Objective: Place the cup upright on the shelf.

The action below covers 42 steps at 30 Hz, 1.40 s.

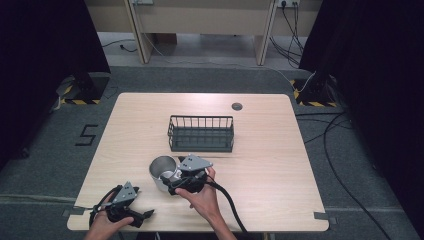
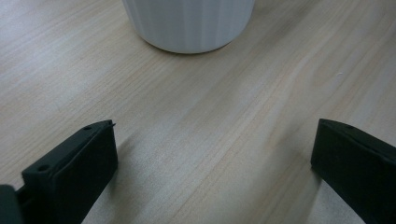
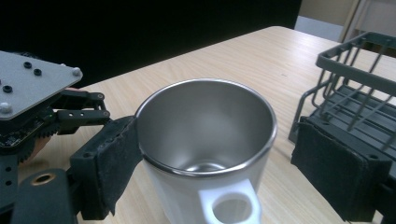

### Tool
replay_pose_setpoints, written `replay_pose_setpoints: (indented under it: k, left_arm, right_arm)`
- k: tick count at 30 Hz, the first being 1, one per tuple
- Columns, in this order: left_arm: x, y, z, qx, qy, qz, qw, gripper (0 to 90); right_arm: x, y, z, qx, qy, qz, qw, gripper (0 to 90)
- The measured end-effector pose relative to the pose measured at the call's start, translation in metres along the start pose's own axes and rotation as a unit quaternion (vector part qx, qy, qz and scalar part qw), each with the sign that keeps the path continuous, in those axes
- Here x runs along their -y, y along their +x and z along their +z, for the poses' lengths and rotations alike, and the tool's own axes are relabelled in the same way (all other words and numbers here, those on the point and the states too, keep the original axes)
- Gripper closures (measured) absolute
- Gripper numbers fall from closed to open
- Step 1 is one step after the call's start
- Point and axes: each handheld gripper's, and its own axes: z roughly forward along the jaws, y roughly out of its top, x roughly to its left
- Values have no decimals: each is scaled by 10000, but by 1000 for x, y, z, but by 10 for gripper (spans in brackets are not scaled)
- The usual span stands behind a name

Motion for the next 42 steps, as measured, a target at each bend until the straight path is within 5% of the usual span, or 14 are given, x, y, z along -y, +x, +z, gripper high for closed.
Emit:
replay_pose_setpoints:
  k: [10, 23, 42]
  left_arm:
    - [0, 0, 0, -7, 1, -1, 10000, 0]
    - [1, 0, -1, -8, -3, -5, 10000, 0]
    - [1, 0, -1, -2, -1, -4, 10000, 0]
  right_arm:
    - [0, 2, 13, -125, 33, -42, 9999, 123]
    - [-8, 9, 33, 95, 153, -96, 9998, 46]
    - [-8, 2, 38, -141, 290, -113, 9994, 59]
